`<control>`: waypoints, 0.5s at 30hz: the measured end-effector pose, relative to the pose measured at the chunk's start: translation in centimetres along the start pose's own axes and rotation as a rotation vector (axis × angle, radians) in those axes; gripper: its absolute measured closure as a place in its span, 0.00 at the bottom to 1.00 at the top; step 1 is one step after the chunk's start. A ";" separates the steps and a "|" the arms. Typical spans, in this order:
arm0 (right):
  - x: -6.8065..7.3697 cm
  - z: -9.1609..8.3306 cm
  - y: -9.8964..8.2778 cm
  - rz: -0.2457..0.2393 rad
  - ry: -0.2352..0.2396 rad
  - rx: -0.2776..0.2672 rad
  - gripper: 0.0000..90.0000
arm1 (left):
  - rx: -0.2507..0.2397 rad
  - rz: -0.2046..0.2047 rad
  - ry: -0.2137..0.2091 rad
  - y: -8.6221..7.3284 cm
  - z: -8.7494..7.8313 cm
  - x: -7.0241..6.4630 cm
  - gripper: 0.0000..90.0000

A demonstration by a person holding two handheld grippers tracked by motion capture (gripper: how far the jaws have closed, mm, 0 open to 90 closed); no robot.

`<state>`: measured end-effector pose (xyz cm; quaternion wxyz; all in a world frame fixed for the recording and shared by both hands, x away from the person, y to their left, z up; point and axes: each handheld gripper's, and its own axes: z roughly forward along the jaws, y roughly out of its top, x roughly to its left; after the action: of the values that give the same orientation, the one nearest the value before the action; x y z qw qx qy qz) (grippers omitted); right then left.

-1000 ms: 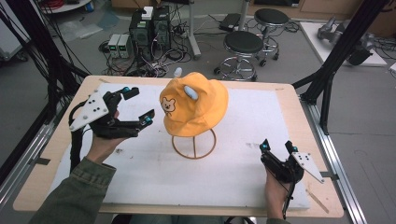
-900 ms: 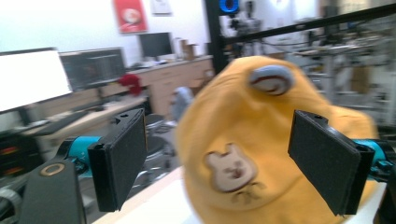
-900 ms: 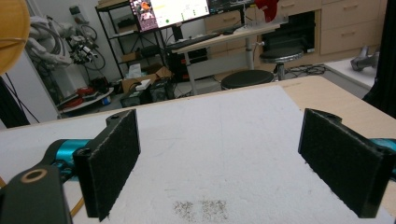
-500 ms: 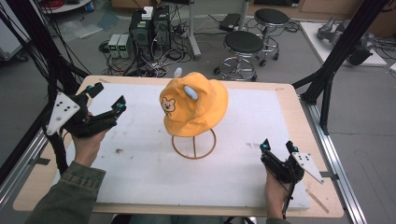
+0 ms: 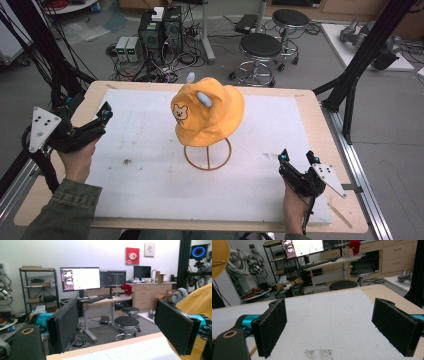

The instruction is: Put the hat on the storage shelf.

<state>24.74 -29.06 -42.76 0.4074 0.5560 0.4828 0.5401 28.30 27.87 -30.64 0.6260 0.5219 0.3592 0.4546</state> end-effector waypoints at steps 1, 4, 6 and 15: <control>0.1 -0.1 0.1 -0.004 0.003 -0.004 0.13 | 0.000 0.008 0.014 -0.3 -0.3 0.3 0.22; 0.1 -0.1 0.1 -0.006 0.004 -0.009 0.13 | 0.002 0.008 0.032 -0.6 -0.6 0.5 0.21; 0.2 -0.1 0.1 -0.002 0.007 -0.006 0.13 | 0.021 0.007 0.052 -1.1 -0.9 0.6 0.21; 0.1 -0.1 0.1 0.009 0.017 -0.003 0.13 | 0.093 -0.007 0.103 -4.5 -1.6 0.9 0.20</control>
<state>24.67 -29.00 -42.62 0.4017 0.5529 0.4830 0.5474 27.98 29.09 -35.37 0.5833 0.5250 0.4136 0.4616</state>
